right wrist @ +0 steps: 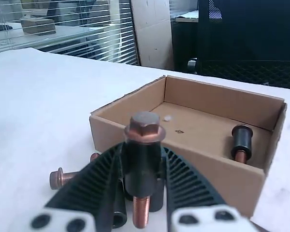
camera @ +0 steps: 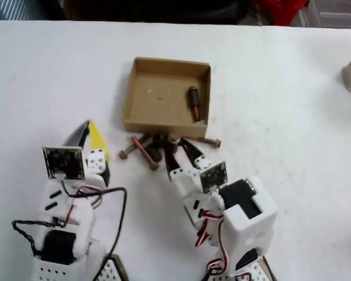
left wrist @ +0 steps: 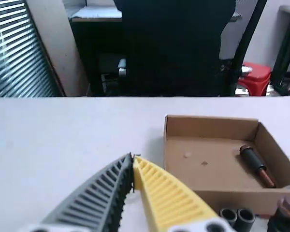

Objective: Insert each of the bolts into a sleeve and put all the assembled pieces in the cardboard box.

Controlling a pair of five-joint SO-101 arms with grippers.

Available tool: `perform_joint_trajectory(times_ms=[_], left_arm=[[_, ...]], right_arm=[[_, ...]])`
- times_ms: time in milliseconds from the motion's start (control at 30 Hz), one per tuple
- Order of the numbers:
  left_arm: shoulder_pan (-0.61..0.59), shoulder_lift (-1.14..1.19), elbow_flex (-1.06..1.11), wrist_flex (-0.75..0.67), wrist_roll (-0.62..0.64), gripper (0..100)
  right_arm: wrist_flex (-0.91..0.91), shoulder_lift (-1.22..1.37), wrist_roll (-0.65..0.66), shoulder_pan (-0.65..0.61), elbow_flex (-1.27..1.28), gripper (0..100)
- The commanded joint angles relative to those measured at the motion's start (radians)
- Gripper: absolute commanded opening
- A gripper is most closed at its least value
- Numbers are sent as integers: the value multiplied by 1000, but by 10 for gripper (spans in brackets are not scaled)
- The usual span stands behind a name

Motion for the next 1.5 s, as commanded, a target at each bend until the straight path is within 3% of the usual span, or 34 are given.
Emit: perform_joint_trajectory(times_ms=[0, 100, 333, 567, 800, 1067, 1467], left_arm=[[-38, -16, -5, 97, 0, 22], [-61, -16, 17, 169, -2, 22], [-147, -16, 178, 172, -2, 23], [-220, -16, 207, 256, -17, 23], [-220, -16, 207, 385, -434, 23], [-223, -16, 207, 394, -462, 23], [-225, -16, 207, 442, -470, 23]], right_arm=[[-8, -16, -3, 15, -2, 16], [-8, -16, -3, 15, 0, 16], [-8, -28, -3, 15, 2, 16], [-1, -182, -3, 36, 101, 16], [110, -343, -3, 124, 120, 16], [521, -634, -3, 153, 97, 16], [1484, -997, -3, 200, -328, 17]])
